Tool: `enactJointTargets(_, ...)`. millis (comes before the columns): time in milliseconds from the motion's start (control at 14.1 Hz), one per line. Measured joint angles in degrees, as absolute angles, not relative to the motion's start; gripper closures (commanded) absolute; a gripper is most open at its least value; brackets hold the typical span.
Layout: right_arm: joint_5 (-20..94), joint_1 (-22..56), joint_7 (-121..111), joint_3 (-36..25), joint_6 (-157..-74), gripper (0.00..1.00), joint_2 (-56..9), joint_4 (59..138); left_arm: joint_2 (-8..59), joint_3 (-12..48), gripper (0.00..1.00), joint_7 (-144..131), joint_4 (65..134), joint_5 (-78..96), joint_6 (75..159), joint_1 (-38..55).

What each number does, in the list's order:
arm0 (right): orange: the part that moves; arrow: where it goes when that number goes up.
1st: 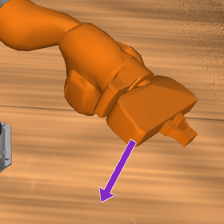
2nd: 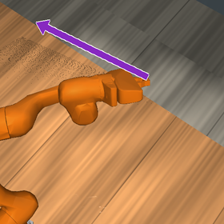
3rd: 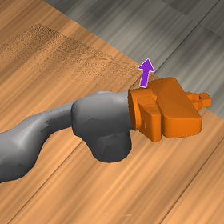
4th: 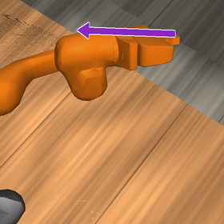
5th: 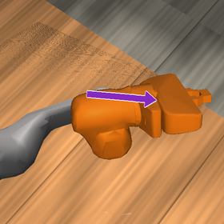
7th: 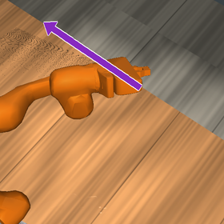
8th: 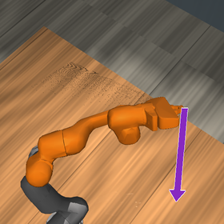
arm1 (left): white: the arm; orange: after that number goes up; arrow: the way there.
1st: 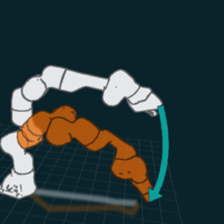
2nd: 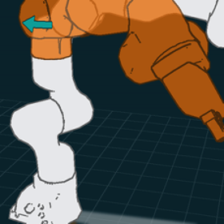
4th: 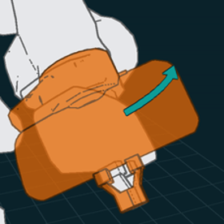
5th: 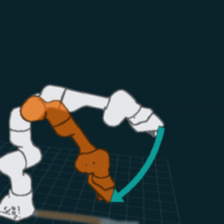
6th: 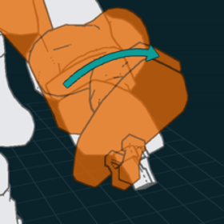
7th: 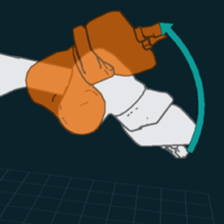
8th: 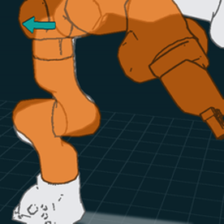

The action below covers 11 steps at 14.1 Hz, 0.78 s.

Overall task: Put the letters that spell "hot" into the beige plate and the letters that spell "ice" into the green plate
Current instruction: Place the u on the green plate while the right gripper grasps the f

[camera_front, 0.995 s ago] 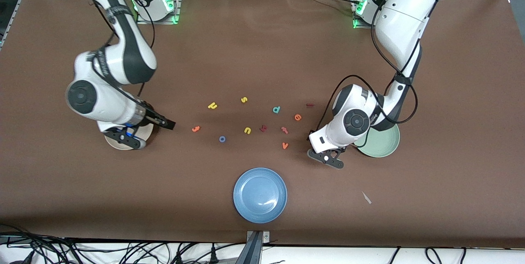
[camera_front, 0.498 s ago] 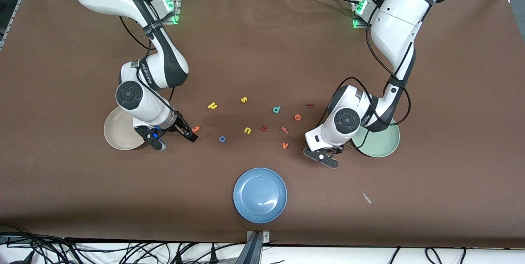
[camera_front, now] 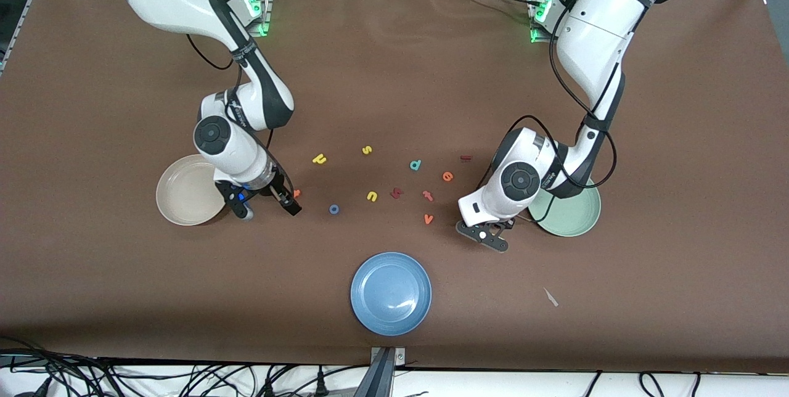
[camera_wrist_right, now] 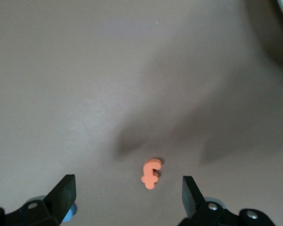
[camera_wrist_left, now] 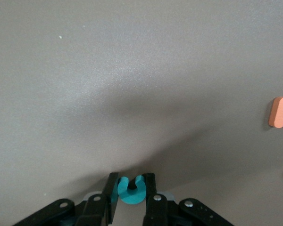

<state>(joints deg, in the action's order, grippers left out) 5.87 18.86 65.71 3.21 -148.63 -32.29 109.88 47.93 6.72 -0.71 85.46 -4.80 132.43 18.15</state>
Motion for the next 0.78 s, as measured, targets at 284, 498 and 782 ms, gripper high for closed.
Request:
enactJointTargets(284,5.9,19.2,67.5,3.2,-148.2,0.0,-32.7,110.5,46.6,6.7,0.86,-0.7,84.6,-4.8,126.6,18.0)
enactJointTargets(498,5.9,19.1,67.6,2.9,-145.4,0.0,-32.9,110.4,41.4,5.6,0.9,-0.8,84.0,-4.8,116.2,17.7)
enactJointTargets(782,5.9,19.0,68.5,2.9,-144.2,0.06,-33.5,110.1,38.9,4.7,0.93,-0.4,85.5,-5.1,111.0,12.0)
